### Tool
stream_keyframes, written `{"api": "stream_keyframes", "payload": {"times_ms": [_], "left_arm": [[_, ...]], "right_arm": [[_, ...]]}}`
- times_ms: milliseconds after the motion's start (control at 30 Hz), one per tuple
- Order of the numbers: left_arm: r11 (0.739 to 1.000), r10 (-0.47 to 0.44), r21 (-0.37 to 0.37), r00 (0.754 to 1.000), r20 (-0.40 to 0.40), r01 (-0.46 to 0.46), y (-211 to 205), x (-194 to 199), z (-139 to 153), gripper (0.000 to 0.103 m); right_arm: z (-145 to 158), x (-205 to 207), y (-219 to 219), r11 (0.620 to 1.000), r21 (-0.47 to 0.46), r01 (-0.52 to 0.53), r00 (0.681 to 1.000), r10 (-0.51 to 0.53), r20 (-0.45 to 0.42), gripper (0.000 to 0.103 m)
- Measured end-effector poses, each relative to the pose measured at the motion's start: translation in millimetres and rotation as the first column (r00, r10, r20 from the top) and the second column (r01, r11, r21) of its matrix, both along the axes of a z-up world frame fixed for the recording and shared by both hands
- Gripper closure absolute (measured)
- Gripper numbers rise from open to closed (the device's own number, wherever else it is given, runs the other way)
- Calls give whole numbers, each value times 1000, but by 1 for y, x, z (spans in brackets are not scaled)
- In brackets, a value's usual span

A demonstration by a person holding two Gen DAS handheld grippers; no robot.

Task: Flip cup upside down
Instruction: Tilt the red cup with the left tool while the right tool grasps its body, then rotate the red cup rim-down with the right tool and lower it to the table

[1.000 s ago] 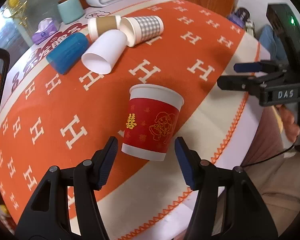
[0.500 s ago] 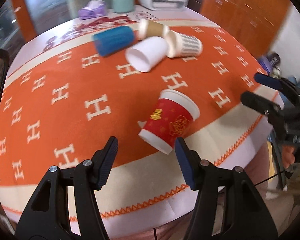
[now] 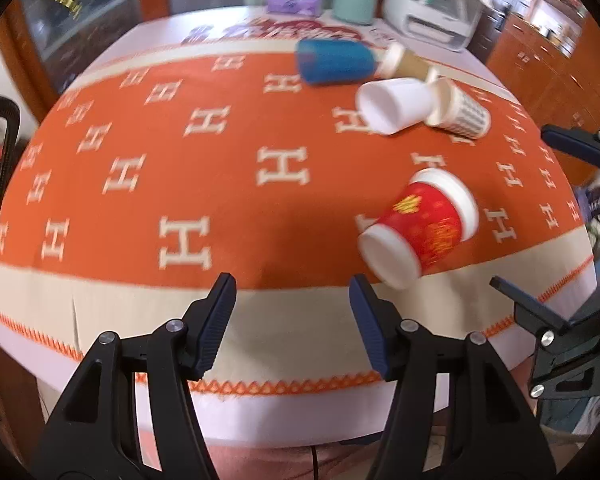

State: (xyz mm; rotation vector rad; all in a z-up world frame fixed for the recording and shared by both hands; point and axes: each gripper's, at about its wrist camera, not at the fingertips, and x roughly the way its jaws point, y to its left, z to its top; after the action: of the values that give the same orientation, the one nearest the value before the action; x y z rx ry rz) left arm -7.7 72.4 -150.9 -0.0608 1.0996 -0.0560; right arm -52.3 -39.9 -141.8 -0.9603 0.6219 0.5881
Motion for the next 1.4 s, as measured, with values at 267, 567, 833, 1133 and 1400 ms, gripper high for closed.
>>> {"api": "stream_keyframes", "payload": {"times_ms": [267, 567, 833, 1133, 1400], "left_arm": [[990, 136, -20, 989, -56, -137, 39, -7, -20, 47], [982, 187, -21, 979, -80, -190, 57, -2, -30, 47], [981, 190, -27, 977, -96, -193, 57, 0, -35, 47], [984, 174, -29, 981, -88, -177, 51, 4, -33, 47], [989, 144, -33, 988, -53, -146, 36, 15, -22, 47]], "right_arm": [[-48, -5, 40, 938, -264, -224, 974, 225, -28, 10], [-93, 19, 51, 848, -430, -309, 951, 280, -133, 25], [-112, 39, 63, 832, -455, -317, 946, 241, -218, 32], [-64, 75, 51, 971, -201, -132, 943, 61, -326, 33], [-24, 120, -1, 948, 193, 254, 853, -125, -507, 33]]}}
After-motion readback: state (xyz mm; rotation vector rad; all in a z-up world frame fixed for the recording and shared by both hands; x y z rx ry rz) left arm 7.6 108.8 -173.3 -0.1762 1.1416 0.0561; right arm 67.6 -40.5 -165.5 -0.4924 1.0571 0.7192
